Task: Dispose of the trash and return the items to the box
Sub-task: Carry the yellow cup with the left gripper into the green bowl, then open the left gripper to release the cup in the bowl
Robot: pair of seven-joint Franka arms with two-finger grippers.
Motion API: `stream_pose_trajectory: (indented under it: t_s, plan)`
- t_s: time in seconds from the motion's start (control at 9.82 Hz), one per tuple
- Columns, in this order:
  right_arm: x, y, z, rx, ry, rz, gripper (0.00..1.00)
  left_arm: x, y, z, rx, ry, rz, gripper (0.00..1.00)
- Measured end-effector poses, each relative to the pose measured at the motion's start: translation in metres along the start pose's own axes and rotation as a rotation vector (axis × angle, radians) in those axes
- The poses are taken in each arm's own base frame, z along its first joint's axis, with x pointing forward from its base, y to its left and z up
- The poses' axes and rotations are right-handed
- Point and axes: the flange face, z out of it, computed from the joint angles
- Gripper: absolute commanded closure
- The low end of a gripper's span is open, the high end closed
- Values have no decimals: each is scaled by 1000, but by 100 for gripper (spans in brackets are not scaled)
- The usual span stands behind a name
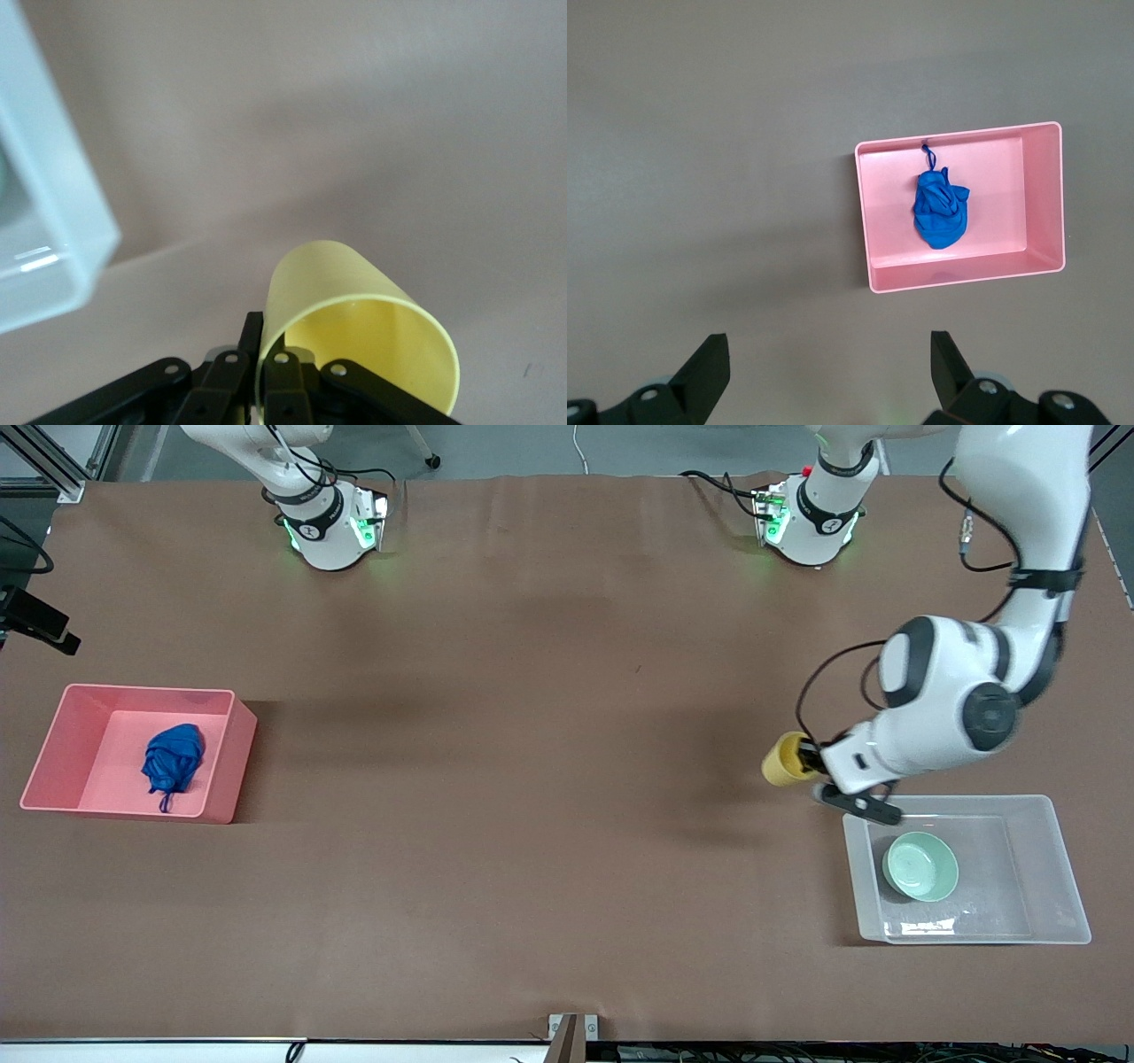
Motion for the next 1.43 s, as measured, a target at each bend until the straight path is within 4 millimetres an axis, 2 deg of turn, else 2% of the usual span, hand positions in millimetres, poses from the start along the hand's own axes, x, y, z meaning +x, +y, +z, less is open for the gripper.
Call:
stream_pose_trajectory:
  t_s: [0.2,0.31,0.41,0.51,0.61,0.81,1.02,1.12,1.22,1.32,1.43]
  plan:
    - [0,-1,0,0,-1,-2,0,17,-61,-49,42,88,-85,100]
    - [0,-2,0,1,-1,-3,0,23,-92,-56,63,108,-127,100]
    - [0,-3,0,1,-1,-5,0,26,-124,-49,81,104,-169,99]
    - [0,-3,0,1,0,-6,0,29,-155,-29,99,83,-199,99]
    - [0,-4,0,1,0,-7,0,33,-176,-5,111,59,-208,99]
    - [0,-5,0,2,0,-8,0,40,-196,29,131,54,-211,99]
    - [0,-4,0,2,0,-8,0,45,-210,49,154,85,-220,96]
    - [0,-4,0,2,0,-7,0,45,-215,60,161,92,-223,81]
    - [0,-3,0,2,0,-6,0,45,-220,69,167,93,-228,27]
    - [0,-3,0,2,0,-6,0,44,-223,73,168,92,-231,6]
    - [0,-3,0,2,0,-5,0,46,-224,70,172,101,-231,0]
